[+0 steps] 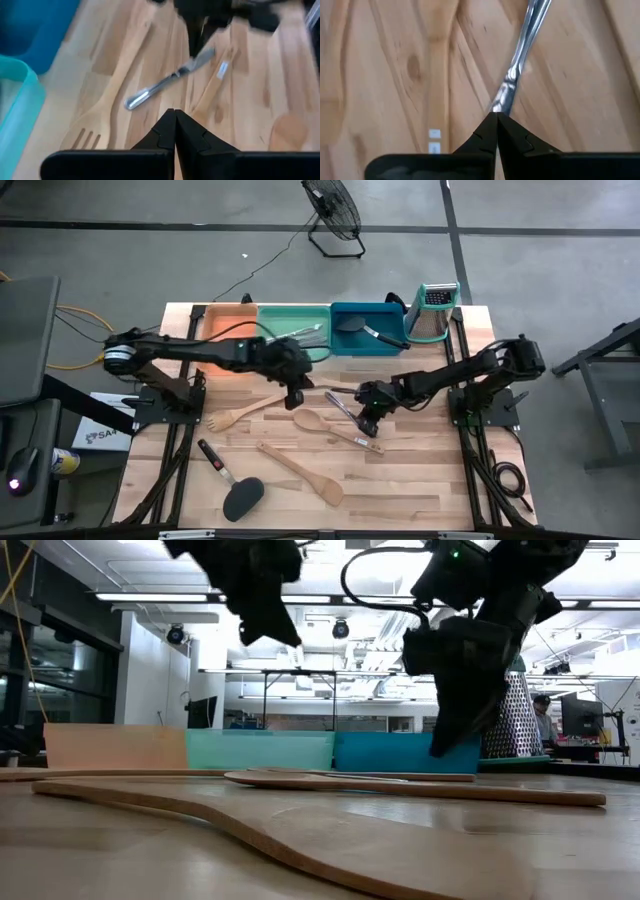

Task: Pick & Place Kitchen Items
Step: Put the silver table knife into the green bin

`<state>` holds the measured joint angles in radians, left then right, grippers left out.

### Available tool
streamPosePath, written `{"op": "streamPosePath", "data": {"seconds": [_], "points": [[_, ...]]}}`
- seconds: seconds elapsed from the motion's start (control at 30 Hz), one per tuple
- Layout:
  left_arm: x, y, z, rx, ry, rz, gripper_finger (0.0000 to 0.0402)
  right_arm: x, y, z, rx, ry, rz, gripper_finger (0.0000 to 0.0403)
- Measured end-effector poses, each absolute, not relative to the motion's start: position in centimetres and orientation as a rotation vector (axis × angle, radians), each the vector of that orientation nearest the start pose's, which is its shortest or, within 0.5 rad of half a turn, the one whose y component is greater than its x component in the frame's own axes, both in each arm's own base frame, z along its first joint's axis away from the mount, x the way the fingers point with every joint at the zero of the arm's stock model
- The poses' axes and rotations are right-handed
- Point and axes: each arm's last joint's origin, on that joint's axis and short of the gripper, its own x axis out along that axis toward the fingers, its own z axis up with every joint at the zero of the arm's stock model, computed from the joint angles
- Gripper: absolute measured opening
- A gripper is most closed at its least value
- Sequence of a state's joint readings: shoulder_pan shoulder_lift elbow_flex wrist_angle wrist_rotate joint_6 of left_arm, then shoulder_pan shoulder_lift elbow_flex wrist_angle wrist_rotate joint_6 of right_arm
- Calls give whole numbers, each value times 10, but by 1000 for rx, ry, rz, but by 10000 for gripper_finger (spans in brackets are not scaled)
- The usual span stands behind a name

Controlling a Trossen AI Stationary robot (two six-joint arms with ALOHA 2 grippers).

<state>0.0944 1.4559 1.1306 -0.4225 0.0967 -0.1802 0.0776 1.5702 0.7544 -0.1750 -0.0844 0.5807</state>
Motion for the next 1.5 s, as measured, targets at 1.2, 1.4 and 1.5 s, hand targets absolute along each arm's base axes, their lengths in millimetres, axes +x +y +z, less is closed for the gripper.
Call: {"op": "streamPosePath", "data": {"seconds": [1.2,1.4,1.5], "points": [[274,-7,281,-309,618,218,0,292,28,120,460,1069,-161,3],[274,-7,281,-302,619,216,0,284,32,117,551,1136,-271,3],[274,-7,281,-304,621,209,0,279,34,115,598,1183,-328,3]]}}
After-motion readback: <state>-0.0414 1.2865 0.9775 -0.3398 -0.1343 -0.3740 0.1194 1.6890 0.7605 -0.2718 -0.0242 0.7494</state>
